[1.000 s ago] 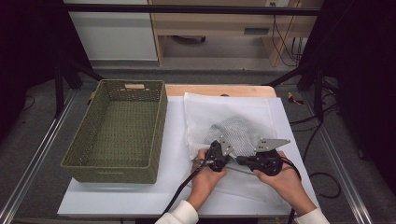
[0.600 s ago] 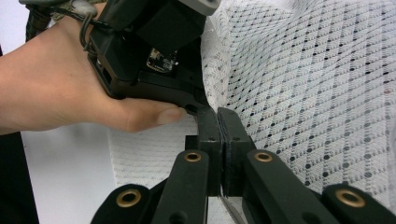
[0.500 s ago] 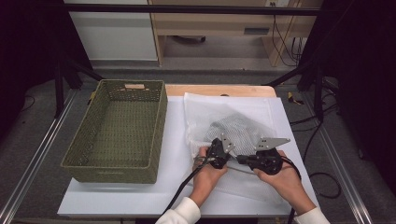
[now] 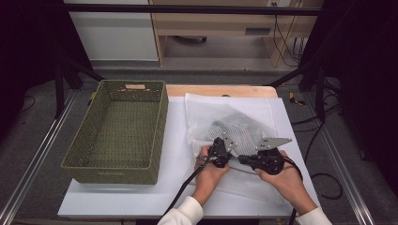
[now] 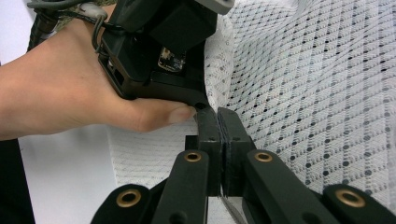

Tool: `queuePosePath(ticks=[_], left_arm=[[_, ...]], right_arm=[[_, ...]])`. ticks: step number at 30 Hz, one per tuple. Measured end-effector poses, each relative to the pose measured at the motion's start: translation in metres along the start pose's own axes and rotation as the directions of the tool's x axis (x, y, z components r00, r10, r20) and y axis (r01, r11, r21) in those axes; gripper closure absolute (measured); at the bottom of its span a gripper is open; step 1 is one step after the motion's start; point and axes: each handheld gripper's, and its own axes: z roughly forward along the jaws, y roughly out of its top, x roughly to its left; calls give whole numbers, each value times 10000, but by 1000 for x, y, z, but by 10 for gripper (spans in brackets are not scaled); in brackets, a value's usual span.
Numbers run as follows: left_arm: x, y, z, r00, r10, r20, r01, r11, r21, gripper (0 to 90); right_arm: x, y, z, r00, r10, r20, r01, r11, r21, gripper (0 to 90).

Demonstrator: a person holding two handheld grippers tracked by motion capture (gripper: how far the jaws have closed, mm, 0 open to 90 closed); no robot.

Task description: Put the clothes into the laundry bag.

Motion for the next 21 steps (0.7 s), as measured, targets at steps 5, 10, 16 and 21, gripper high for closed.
queuePosePath(ticks=[5, 10, 16, 21], left_arm=[[0, 0, 1, 10000, -52, -35, 52, 10000, -8, 900], [0, 1, 3, 9999, -82, -109, 81, 9999, -78, 900], [0, 2, 3, 9998, -126, -171, 125, 9999, -87, 900], [0, 2, 5, 9995, -216, -226, 211, 9996, -185, 900]], right_arm=[[-1, 0, 0, 10000, 21, 19, -21, 10000, -3, 894], [-1, 0, 0, 10000, 32, 47, -32, 10000, 10, 893], [-2, 0, 0, 10000, 54, 61, -53, 10000, -22, 893], [-1, 0, 1, 10000, 32, 65, -32, 10000, 33, 893]])
